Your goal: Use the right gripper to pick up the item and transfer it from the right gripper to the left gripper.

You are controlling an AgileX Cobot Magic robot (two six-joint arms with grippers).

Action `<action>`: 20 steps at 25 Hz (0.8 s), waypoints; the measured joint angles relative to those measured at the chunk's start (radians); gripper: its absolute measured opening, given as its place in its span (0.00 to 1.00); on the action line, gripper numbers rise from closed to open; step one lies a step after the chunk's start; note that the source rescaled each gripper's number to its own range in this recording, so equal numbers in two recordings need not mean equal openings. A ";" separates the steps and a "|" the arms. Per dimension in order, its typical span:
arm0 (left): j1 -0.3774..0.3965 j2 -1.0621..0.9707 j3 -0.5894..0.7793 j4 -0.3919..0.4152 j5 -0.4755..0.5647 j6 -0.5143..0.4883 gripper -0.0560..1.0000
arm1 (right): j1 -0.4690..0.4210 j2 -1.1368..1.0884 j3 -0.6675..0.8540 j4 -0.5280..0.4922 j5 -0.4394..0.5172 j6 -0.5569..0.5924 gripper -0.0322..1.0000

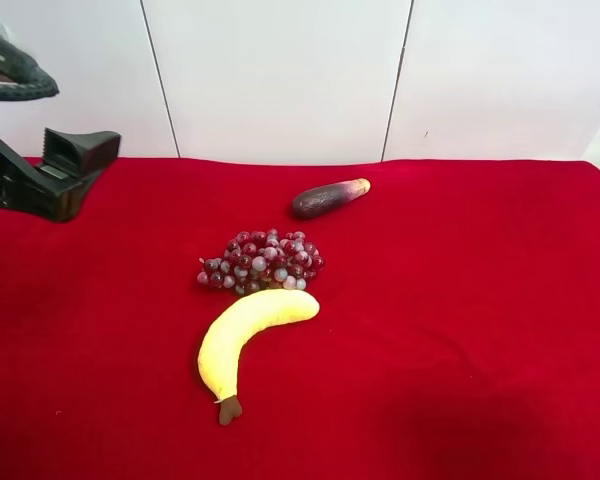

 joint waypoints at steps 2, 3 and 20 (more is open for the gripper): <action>0.000 0.000 0.000 0.000 0.021 0.000 1.00 | 0.000 0.000 0.000 0.000 0.000 0.000 0.96; 0.000 0.000 0.000 0.000 0.026 0.000 1.00 | 0.000 0.000 0.000 0.000 0.000 0.000 0.96; 0.779 -0.112 0.055 0.202 0.924 -0.095 1.00 | 0.000 0.000 0.000 0.000 0.000 0.000 0.96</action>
